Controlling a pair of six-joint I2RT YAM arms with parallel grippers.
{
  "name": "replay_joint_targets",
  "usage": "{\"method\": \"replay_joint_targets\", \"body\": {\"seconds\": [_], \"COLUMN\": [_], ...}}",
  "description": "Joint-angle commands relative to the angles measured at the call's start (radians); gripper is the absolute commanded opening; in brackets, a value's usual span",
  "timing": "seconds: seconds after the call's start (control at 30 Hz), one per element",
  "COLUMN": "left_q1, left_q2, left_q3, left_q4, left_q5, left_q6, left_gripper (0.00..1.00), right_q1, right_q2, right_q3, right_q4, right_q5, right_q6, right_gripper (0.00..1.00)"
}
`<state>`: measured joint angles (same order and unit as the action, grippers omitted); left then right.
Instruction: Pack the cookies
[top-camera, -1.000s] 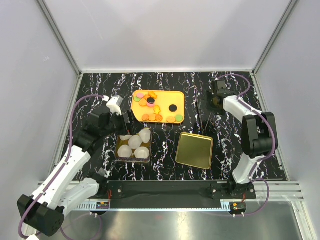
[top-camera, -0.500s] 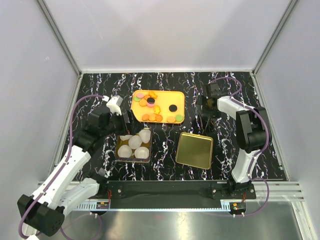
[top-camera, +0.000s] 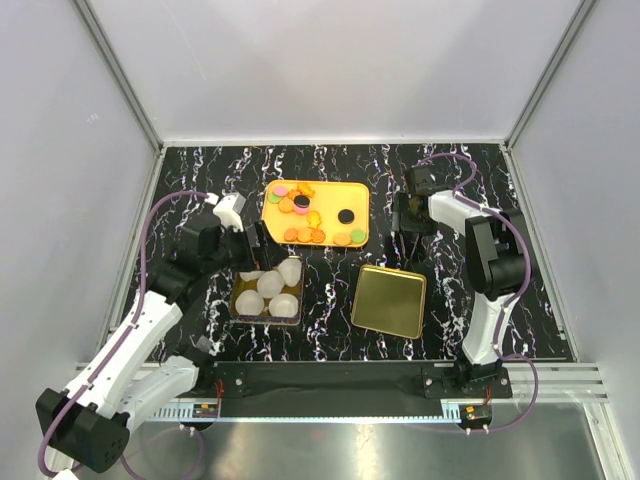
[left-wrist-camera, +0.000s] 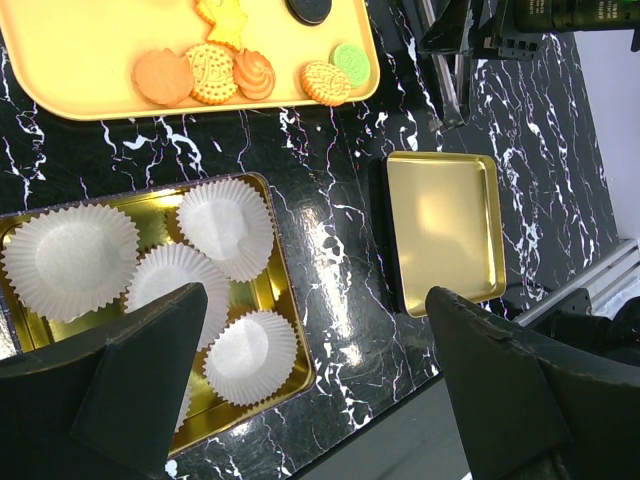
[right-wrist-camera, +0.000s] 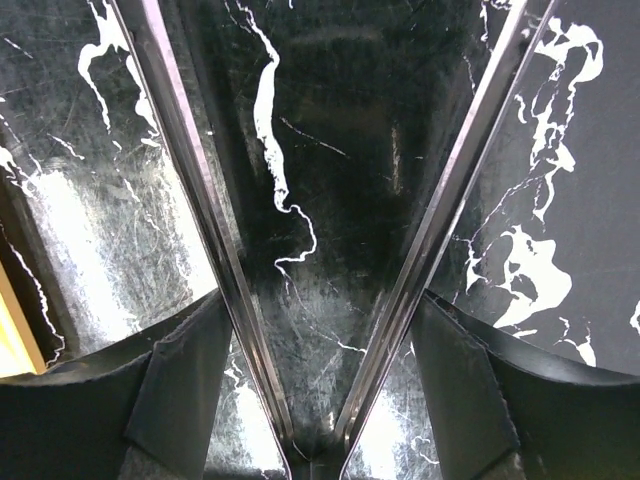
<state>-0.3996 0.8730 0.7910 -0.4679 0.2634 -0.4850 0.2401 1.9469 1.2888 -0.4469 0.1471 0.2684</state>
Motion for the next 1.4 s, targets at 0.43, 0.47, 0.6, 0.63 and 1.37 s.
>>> {"method": "replay_joint_targets", "body": {"seconds": [0.43,0.47,0.6,0.63,1.37], "left_q1": [0.005,0.005,0.007,0.005,0.008], "left_q2": [-0.008,-0.006,-0.008,-0.008,-0.009], "left_q3": [0.008,0.008,0.011,0.011,0.079], "left_q4": [0.041,0.043,0.040,0.040,-0.029], "left_q5": [-0.003,-0.003,-0.007,-0.009,-0.065], "left_q6": [-0.001,-0.001,0.000,0.000,0.043], "left_gripper": [0.99,0.99,0.99,0.99,0.99], "right_q1": [0.022,0.027,0.039,0.044,0.289], "right_q2": [-0.090,-0.103,-0.172,-0.198,-0.439], "right_q3": [0.092,0.093,0.102,0.103,0.092], "right_q4": [-0.067,-0.072,-0.105,-0.110,-0.249], "right_q5": [0.084,0.088,0.095,0.101,0.079], "right_q6": [-0.021,-0.023,-0.024,-0.024,0.012], "right_gripper": [0.59,0.58,0.57,0.57,0.49]}}
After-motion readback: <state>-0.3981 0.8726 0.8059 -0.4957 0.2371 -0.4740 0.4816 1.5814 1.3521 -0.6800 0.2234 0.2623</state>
